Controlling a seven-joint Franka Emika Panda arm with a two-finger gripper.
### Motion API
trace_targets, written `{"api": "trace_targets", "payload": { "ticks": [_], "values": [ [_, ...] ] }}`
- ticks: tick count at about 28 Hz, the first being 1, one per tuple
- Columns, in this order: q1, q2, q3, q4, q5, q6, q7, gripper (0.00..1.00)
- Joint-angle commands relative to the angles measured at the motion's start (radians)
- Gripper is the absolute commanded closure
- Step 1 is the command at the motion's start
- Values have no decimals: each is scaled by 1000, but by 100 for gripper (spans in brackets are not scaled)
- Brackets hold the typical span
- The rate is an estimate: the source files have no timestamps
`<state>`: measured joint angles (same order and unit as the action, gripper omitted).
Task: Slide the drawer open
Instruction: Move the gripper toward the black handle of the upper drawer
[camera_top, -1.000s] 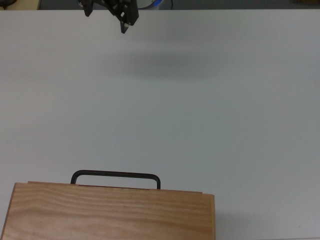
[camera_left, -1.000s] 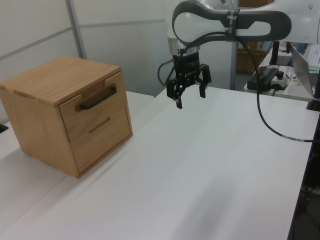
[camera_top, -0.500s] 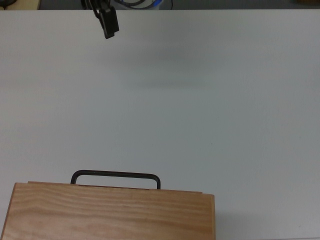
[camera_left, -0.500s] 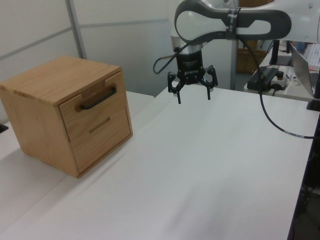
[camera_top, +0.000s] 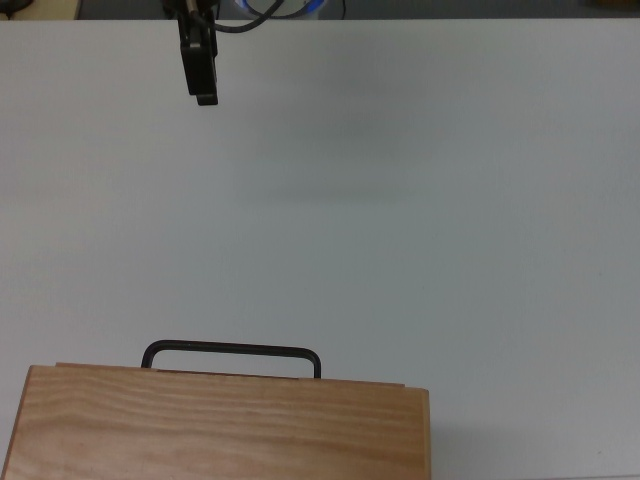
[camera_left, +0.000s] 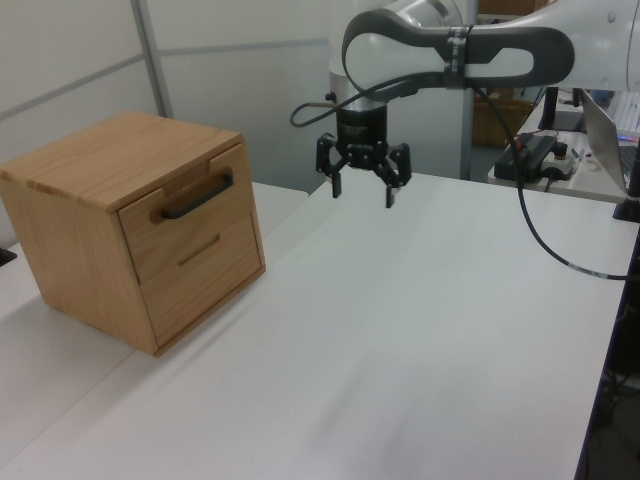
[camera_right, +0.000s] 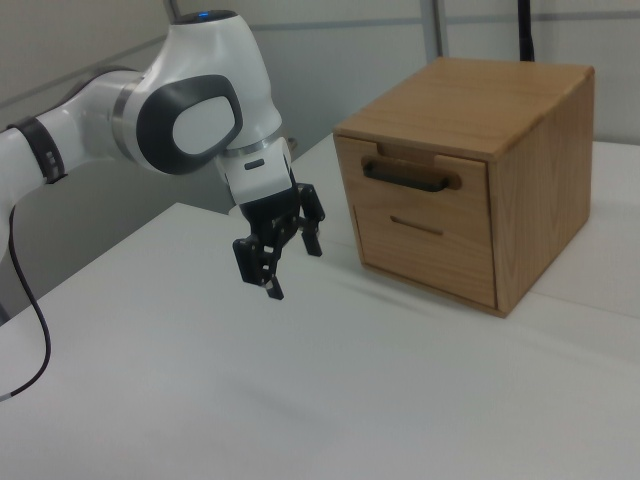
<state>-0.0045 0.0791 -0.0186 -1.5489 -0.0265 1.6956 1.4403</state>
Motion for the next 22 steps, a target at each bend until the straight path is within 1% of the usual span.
{"api": "trace_targets", "payload": {
  "ticks": [1, 3, 4, 6, 9, 10, 14, 15, 18, 19, 22],
  "values": [
    [8, -7, 2, -56, 34, 172, 110, 0],
    [15, 7, 5, -74, 40, 257, 129, 0],
    [27, 24, 6, -83, 42, 336, 141, 0],
    [31, 42, 6, -92, 40, 413, 149, 0],
    [32, 77, 8, -92, 40, 505, 161, 0],
    [32, 99, 9, -91, 40, 560, 163, 0],
    [35, 140, 9, -85, 40, 680, 163, 0],
    [35, 157, 12, -85, 40, 747, 163, 0],
    [35, 176, 12, -85, 43, 844, 169, 0],
    [35, 188, 12, -85, 43, 901, 184, 0],
    [35, 205, 12, -79, 42, 976, 207, 0]
  ]
}}
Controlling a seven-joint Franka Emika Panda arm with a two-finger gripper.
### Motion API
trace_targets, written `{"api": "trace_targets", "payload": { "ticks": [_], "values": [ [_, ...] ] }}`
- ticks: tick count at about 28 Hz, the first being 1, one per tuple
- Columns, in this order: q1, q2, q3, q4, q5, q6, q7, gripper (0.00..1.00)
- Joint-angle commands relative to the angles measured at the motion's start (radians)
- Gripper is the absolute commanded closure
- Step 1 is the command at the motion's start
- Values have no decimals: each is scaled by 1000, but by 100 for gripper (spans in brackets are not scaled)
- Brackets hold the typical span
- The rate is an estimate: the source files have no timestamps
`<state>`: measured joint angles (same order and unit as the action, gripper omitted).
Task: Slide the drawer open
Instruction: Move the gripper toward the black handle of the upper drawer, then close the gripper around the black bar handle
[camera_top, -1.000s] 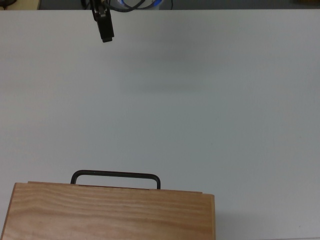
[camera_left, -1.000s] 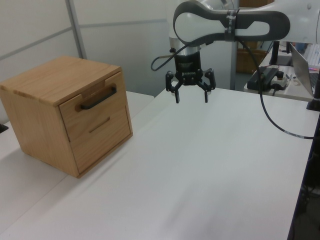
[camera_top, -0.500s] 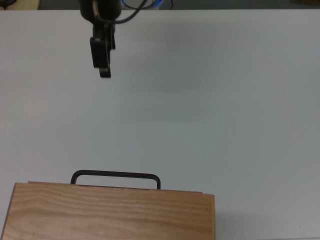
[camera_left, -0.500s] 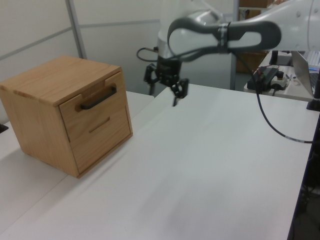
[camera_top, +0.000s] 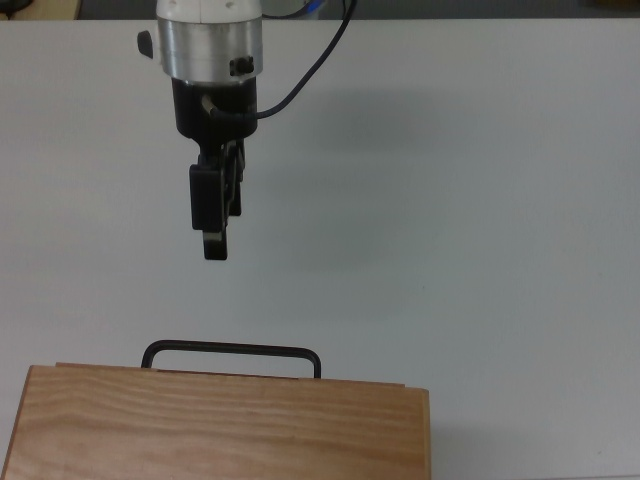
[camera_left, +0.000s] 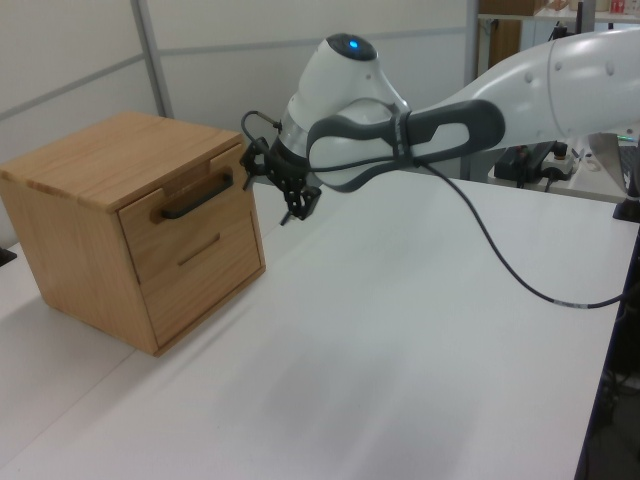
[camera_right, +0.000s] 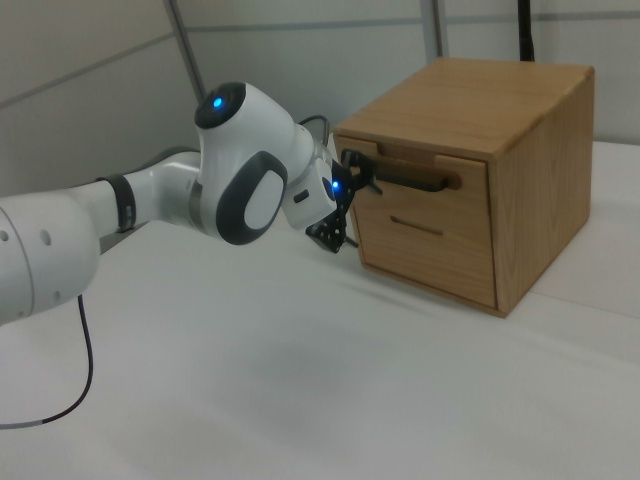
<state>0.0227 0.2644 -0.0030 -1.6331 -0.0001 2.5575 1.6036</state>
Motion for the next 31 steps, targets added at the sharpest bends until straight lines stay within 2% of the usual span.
{"api": "trace_targets", "payload": {
  "ticks": [1, 9, 12, 17, 26, 27, 28, 29, 31],
  "values": [
    [8, 27, -3, 5, 17, 140, 45, 0],
    [6, 110, 5, 35, 17, 374, 47, 0],
    [6, 153, 6, 48, 17, 516, 42, 0],
    [6, 205, 6, 52, 12, 641, 36, 0],
    [8, 263, 11, 84, 9, 665, 35, 0],
    [8, 269, 11, 85, 6, 665, 33, 1],
    [10, 273, 11, 85, 5, 667, 33, 11],
    [10, 274, 11, 85, 3, 667, 33, 15],
    [10, 282, 11, 94, 3, 668, 33, 20]
  ]
}}
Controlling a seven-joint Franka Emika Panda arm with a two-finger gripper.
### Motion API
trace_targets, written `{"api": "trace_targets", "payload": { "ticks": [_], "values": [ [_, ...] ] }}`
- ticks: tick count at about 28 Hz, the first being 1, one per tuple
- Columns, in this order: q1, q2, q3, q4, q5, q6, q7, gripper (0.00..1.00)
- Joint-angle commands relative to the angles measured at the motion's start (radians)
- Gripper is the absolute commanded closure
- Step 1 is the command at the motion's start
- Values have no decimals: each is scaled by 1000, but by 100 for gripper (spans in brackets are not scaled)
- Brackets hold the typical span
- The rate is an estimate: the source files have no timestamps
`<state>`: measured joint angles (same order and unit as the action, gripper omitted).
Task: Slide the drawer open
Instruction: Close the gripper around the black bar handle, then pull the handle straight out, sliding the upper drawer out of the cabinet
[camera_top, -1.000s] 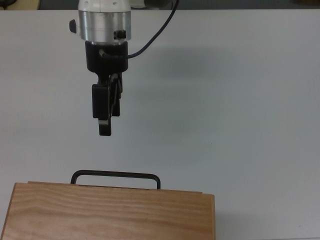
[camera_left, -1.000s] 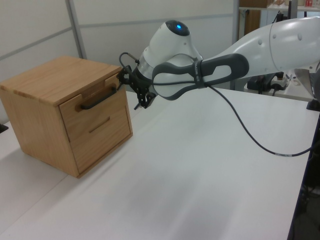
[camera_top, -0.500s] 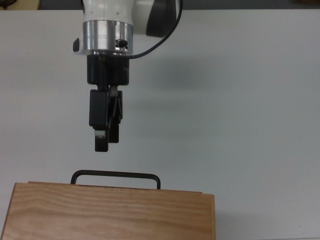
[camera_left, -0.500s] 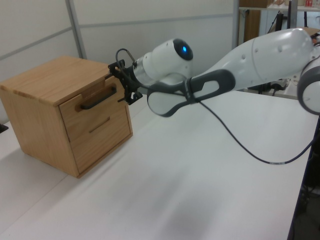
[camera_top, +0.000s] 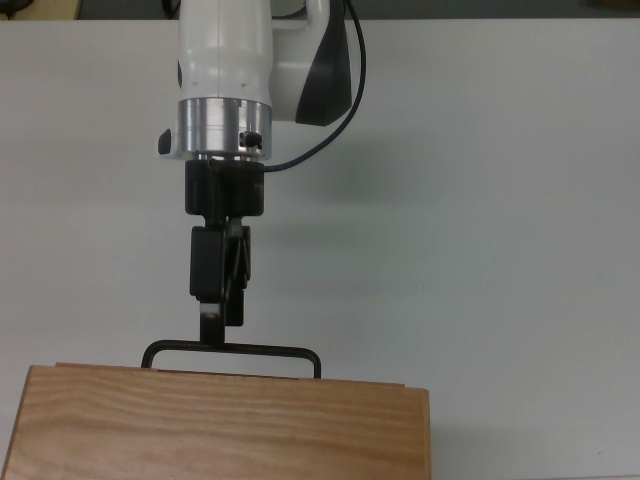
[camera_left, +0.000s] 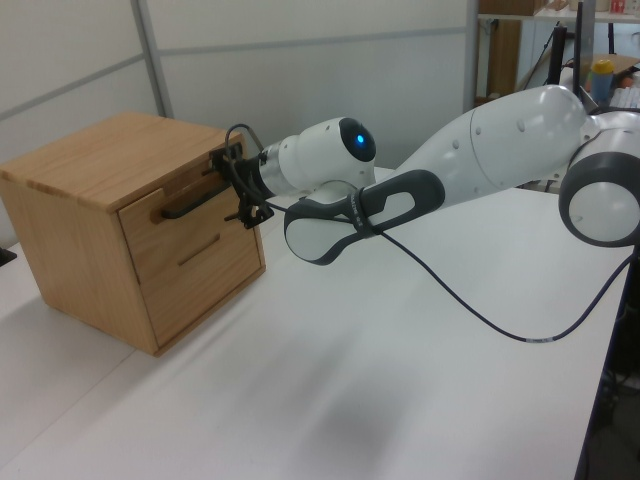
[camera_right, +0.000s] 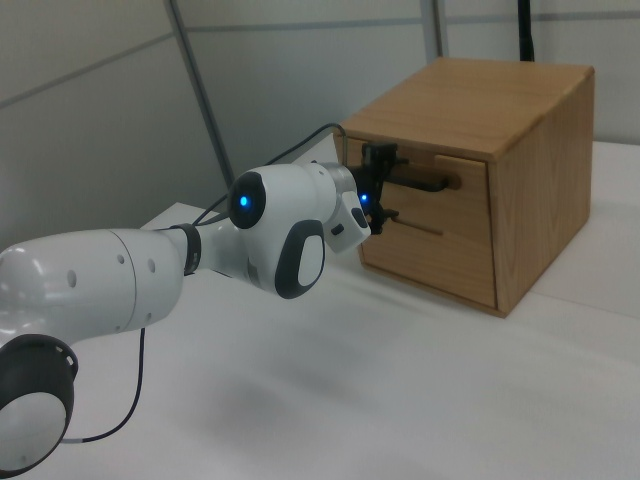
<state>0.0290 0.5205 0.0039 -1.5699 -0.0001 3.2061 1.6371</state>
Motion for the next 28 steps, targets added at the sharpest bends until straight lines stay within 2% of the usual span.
{"api": "trace_targets", "payload": {
  "ticks": [1, 3, 6, 7, 8, 21, 28],
  "values": [
    [3, 27, 4, 43, 3, 21, -2, 23],
    [3, 44, 4, 65, 2, 21, -2, 44],
    [5, 52, 4, 83, 0, 21, -3, 65],
    [5, 55, 4, 94, -3, 21, -3, 86],
    [3, 56, 4, 94, -6, 21, -6, 100],
    [19, 55, 5, 94, -15, 21, -16, 100],
    [19, 6, 4, 53, -14, 9, -17, 100]
  ]
}}
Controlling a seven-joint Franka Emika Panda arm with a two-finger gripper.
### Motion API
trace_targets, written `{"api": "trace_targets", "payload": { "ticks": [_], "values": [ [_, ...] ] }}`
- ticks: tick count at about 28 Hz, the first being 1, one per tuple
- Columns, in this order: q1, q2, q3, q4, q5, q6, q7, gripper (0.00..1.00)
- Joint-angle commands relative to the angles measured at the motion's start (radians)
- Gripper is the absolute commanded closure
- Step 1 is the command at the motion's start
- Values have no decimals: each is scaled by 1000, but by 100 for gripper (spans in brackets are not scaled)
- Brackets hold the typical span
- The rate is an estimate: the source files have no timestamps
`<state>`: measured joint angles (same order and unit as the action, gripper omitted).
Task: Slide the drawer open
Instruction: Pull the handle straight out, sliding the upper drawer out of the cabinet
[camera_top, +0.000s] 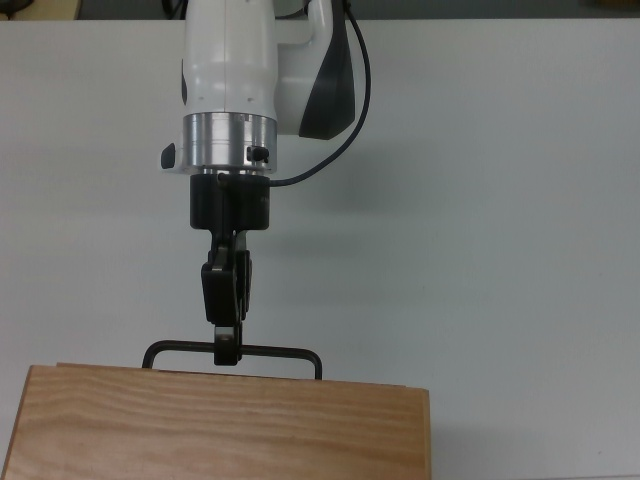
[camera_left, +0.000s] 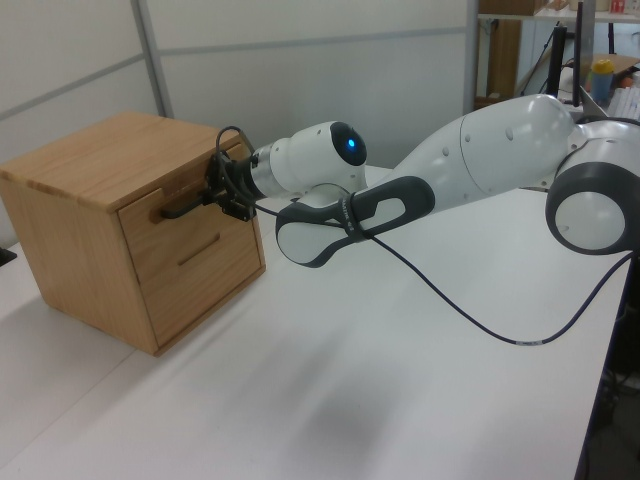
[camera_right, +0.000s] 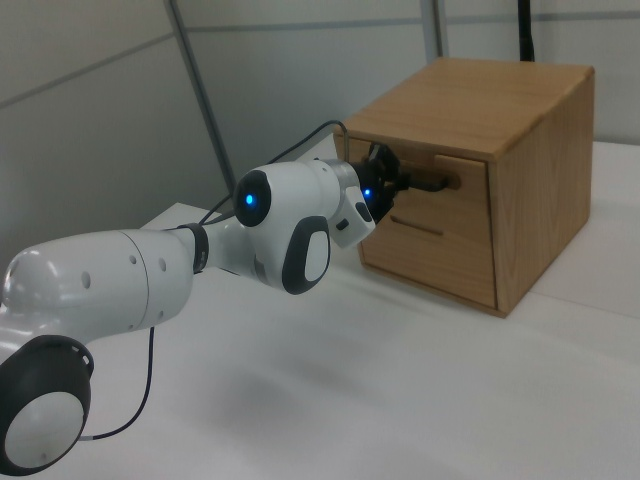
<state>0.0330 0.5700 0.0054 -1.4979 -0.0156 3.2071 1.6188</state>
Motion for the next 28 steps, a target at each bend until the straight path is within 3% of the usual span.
{"api": "trace_targets", "payload": {
  "ticks": [1, 5, 28],
  "values": [
    [15, -53, 2, -30, 2, 8, 1, 100],
    [25, -100, 2, -93, 2, -12, 1, 100],
    [30, -288, 2, -300, 3, -122, 10, 100]
  ]
}}
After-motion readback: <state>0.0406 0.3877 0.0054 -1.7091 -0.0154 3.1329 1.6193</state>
